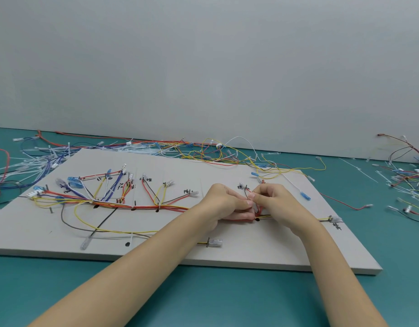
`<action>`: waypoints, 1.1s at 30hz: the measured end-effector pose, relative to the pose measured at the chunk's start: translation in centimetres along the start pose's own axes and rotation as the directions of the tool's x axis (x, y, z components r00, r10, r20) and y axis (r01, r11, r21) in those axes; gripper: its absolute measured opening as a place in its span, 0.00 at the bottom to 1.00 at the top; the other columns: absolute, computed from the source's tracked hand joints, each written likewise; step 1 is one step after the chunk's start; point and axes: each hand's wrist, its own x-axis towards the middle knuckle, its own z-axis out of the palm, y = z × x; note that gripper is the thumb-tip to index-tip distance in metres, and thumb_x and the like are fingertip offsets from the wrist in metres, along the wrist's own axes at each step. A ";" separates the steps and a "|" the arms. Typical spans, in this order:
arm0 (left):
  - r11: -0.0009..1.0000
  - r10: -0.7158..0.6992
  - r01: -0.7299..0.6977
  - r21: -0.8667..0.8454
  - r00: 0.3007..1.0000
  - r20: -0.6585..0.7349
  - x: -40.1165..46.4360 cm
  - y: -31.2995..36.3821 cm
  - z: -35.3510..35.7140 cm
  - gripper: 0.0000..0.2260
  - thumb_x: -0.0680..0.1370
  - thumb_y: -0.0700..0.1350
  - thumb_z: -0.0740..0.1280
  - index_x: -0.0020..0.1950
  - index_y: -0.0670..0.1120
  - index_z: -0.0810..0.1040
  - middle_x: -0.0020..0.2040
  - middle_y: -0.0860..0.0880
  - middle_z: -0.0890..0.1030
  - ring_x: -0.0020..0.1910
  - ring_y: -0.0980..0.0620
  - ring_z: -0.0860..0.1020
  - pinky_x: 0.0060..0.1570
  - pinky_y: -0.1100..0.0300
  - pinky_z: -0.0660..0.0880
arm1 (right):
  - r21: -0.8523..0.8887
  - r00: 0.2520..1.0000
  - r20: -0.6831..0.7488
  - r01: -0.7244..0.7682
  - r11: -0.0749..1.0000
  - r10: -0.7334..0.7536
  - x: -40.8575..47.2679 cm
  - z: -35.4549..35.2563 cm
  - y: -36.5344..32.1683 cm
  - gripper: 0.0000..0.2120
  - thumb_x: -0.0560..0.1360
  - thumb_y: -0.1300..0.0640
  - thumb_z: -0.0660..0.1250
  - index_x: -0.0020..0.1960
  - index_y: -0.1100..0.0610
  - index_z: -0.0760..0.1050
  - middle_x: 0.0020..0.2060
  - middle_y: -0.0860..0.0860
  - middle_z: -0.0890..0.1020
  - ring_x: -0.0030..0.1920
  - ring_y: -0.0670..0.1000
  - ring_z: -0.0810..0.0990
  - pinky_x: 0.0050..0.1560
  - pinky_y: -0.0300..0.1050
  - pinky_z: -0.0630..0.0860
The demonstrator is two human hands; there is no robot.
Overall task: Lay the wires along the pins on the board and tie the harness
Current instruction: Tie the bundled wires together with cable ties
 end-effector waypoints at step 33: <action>0.993 0.019 -0.011 0.119 0.998 -0.067 -0.6 0.2 0.9 0.04 0.75 0.32 0.67 0.41 0.33 0.81 0.39 0.37 0.82 0.31 0.49 0.81 0.34 0.65 0.81 | -0.264 0.976 -0.217 -0.055 0.963 -0.004 -0.1 -0.7 0.1 0.14 0.72 0.58 0.65 0.30 0.54 0.82 0.34 0.53 0.80 0.37 0.51 0.76 0.39 0.45 0.72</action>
